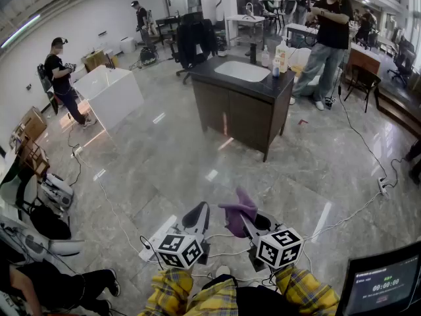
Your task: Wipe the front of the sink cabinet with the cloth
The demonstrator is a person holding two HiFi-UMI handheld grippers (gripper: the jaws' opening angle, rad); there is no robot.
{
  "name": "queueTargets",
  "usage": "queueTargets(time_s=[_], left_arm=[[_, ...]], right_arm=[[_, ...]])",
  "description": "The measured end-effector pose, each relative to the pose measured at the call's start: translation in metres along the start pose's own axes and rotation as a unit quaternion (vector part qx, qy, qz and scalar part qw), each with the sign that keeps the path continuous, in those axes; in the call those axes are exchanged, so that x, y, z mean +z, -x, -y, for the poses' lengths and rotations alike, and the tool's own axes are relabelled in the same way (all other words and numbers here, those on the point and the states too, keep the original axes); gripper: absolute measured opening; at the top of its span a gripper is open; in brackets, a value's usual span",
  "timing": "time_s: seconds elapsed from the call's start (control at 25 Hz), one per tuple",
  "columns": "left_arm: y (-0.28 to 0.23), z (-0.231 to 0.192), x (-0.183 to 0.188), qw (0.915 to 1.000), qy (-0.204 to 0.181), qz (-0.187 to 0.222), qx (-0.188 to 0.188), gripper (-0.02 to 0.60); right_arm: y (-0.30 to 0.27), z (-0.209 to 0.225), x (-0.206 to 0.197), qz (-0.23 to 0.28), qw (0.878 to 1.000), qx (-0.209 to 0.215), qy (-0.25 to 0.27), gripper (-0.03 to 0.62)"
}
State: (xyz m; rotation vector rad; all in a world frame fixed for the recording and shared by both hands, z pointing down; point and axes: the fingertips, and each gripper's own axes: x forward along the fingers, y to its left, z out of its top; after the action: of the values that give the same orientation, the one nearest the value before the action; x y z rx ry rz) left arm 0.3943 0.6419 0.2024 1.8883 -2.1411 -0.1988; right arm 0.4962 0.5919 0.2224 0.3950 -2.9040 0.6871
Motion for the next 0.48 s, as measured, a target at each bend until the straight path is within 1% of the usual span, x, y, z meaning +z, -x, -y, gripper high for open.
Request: queueTargets(time_s=[0.48], left_arm=[[-0.0069,0.0069,0.0018,0.9999,0.002,0.004,-0.012,0.008]], right_arm=[[-0.0027,0.0031,0.0079,0.004,1.000,0.001,0.007,0.040]])
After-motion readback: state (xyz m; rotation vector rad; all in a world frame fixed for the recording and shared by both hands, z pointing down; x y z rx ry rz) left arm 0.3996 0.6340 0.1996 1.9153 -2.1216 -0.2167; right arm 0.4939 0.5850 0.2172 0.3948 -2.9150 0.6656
